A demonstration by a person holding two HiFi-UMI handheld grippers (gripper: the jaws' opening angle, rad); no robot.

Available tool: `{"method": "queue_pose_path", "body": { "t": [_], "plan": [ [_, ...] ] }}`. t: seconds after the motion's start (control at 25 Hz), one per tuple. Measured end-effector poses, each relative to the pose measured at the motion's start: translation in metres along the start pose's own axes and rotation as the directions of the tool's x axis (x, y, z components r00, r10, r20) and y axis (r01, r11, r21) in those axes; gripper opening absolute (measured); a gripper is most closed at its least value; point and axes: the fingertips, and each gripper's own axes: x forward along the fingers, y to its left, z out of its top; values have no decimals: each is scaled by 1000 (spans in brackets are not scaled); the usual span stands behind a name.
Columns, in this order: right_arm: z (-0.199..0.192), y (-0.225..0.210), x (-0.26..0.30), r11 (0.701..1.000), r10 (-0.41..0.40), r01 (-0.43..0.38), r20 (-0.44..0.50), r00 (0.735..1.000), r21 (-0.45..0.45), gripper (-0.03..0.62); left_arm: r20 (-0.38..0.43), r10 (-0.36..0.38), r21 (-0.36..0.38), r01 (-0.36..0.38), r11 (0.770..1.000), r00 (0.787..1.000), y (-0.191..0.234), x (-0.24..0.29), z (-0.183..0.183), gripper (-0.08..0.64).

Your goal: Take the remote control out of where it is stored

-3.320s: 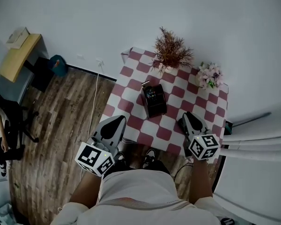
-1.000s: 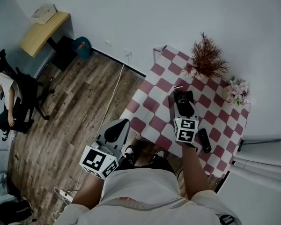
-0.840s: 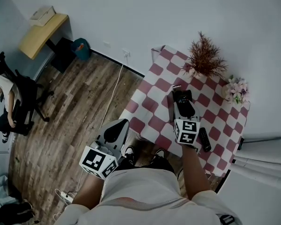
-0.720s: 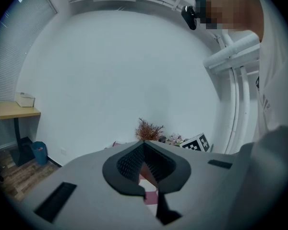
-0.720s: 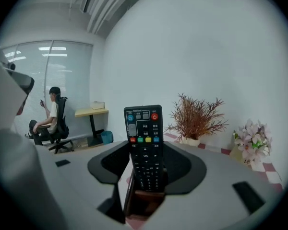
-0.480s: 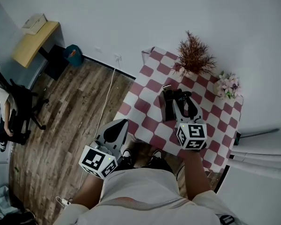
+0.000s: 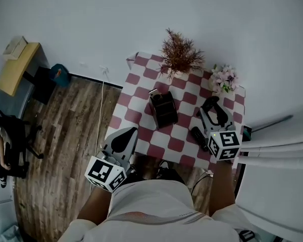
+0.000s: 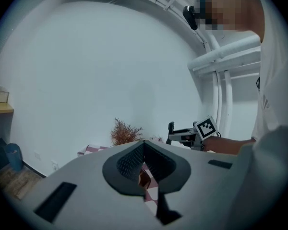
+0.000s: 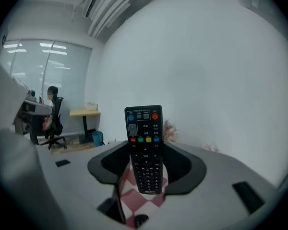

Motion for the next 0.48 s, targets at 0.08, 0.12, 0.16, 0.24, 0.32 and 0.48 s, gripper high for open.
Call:
{"method": "queue_pose_path", "body": {
  "t": [0.08, 0.12, 0.16, 0.24, 0.32, 0.48],
  "plan": [
    [-29, -26, -5, 999, -23, 20, -120, 993, -29, 223, -5, -15, -2, 15, 1000, 1000, -7, 8, -1, 6],
    [-45, -39, -8, 999, -32, 25, -183, 983, -42, 222, -9, -19, -3, 19, 1000, 1000, -10, 12, -2, 5],
    [-61, -50, -11, 998, -39, 27, -245, 969, -56, 222, -14, -20, -6, 20, 1000, 1000, -12, 14, -3, 5],
    [-94, -70, -17, 996, -51, 23, -369, 928, -81, 222, -20, -18, -13, 18, 1000, 1000, -15, 18, -7, 5],
    [-126, -86, -21, 995, -55, 4, -494, 868, -104, 222, -22, -12, -20, 12, 1000, 1000, -17, 21, -11, 5],
    [-188, -102, -22, 987, -37, -89, -716, 697, -137, 221, -32, 3, -27, -4, 1000, 999, -20, 27, -16, 5]
  ]
}}
